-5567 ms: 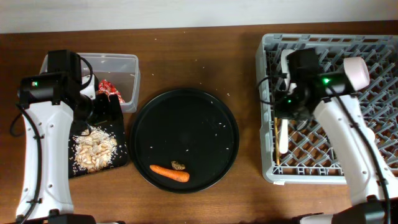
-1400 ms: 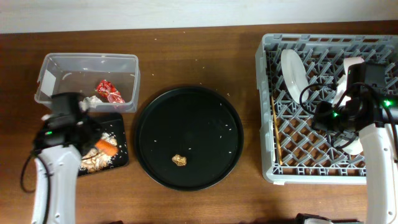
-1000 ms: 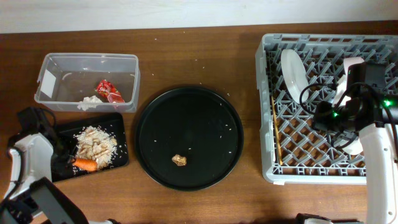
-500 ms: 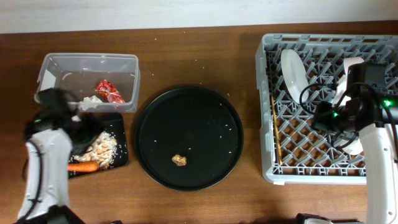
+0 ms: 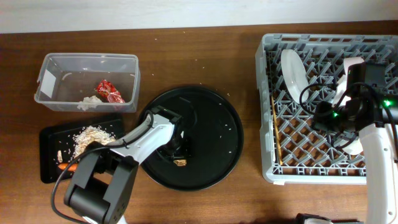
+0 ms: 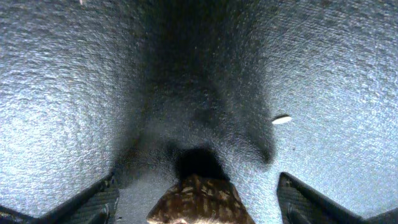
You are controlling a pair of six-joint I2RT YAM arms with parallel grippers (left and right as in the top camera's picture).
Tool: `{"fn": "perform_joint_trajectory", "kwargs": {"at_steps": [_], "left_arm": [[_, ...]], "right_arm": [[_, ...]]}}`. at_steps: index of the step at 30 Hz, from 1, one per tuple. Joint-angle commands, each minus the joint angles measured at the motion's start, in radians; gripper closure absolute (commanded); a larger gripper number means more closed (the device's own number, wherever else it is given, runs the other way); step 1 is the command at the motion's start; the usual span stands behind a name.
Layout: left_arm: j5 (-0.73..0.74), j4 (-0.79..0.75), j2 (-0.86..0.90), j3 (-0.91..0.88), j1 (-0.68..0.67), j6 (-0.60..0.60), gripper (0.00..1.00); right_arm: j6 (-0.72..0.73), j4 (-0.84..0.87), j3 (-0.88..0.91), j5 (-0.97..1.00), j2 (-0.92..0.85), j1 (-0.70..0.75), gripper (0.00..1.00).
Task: Sort waste into correct bins and load items into the dishwasher rack
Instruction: 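Grasp the brown shell with left gripper and drop it on black tray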
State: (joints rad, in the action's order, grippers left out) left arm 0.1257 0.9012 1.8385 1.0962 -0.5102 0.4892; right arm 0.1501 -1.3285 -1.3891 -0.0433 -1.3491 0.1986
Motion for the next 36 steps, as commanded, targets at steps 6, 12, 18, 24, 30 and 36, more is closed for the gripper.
{"fn": "perform_joint_trajectory", "kwargs": {"at_steps": [6, 12, 18, 24, 30, 36], "left_arm": [[-0.093, 0.089, 0.017, 0.050, 0.032, -0.013, 0.97], [-0.232, 0.215, -0.165, 0.170, 0.406, -0.017, 0.95], [-0.224, 0.179, -0.172, 0.143, 0.913, -0.015, 0.90], [-0.175, 0.147, -0.125, 0.111, 1.033, -0.013, 0.58], [-0.117, 0.189, -0.137, 0.134, 1.020, -0.013, 0.27], [0.010, 0.132, -0.290, 0.171, 0.577, -0.390, 0.16]], "right_arm": [[-0.003, -0.001, 0.002, -0.001, 0.001, 0.005, 0.50], [-0.003, -0.001, 0.002, 0.003, 0.001, 0.005, 0.50], [-0.003, -0.001, 0.002, 0.002, 0.001, 0.005, 0.50], [-0.003, -0.003, 0.002, 0.002, 0.001, 0.005, 0.49], [-0.003, -0.003, 0.002, 0.002, 0.001, 0.005, 0.49], [-0.141, 0.016, 0.002, -0.209, -0.008, -0.091, 0.03]]}}
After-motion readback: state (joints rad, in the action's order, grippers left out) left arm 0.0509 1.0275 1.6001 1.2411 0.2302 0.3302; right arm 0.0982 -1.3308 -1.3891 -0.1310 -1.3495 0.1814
